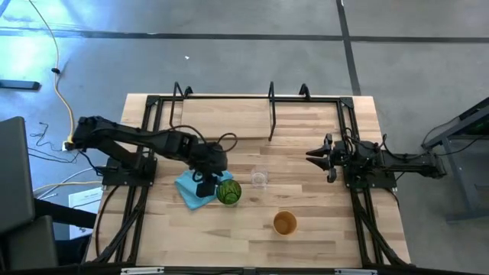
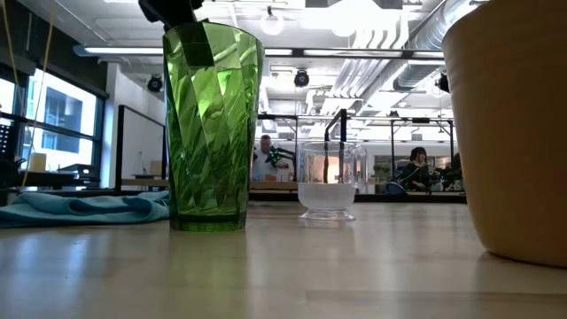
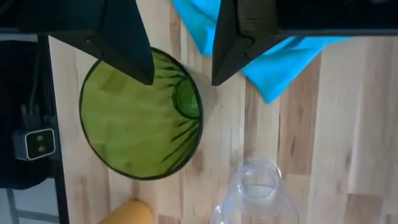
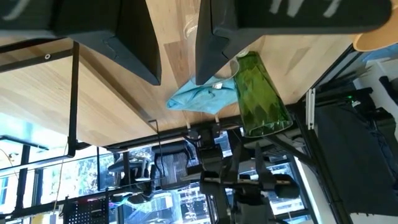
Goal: Stack small to large cups/mugs on shelf
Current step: Put the green cup on the shelf
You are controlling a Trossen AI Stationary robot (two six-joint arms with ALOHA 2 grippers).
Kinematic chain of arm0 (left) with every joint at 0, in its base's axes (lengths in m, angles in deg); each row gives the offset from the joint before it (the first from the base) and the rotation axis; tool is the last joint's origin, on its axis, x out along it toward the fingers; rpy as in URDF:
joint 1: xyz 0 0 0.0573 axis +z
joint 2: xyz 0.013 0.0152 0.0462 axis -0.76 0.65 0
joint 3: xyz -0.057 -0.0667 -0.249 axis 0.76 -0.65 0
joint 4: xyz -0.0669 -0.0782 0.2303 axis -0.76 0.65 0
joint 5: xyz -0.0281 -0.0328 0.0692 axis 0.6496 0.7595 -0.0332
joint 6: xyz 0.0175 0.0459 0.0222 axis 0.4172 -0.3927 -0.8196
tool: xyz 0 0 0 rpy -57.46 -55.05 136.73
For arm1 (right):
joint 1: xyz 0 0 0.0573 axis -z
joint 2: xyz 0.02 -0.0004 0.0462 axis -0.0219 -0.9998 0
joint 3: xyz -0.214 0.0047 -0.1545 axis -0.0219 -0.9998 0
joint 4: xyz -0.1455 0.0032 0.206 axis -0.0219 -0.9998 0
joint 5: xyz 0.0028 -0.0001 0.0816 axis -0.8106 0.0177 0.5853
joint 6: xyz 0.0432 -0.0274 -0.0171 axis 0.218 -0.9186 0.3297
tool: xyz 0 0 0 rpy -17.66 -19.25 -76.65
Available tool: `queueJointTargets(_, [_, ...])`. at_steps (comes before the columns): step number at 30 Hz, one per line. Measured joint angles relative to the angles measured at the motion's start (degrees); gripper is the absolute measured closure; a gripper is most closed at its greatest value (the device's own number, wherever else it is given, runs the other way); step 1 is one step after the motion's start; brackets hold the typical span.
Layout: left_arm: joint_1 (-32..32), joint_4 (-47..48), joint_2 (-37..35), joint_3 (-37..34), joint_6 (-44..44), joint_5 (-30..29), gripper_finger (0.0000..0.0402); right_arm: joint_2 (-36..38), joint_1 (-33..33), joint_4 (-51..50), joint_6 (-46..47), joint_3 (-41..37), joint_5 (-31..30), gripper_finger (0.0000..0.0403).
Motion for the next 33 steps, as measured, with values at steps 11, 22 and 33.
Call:
queueJointTargets(11, [0.2, -2.0, 0.1, 0.0, 0.6, -0.3, 0.0250, 0.0, 0.0, -0.1, -0.2, 0.0, 0.3, 0.0311])
queueJointTargets(22, [0.2, -4.1, 2.1, 0.1, 1.2, -1.6, 0.0250, 0.0, 0.0, -0.2, -0.1, 0.0, 0.7, 0.0311])
queueJointTargets(33, [0.2, -2.5, 4.8, -0.1, 1.2, -1.6, 0.0250, -0.3, 0.0, -0.3, 0.2, 0.0, 1.2, 0.0311])
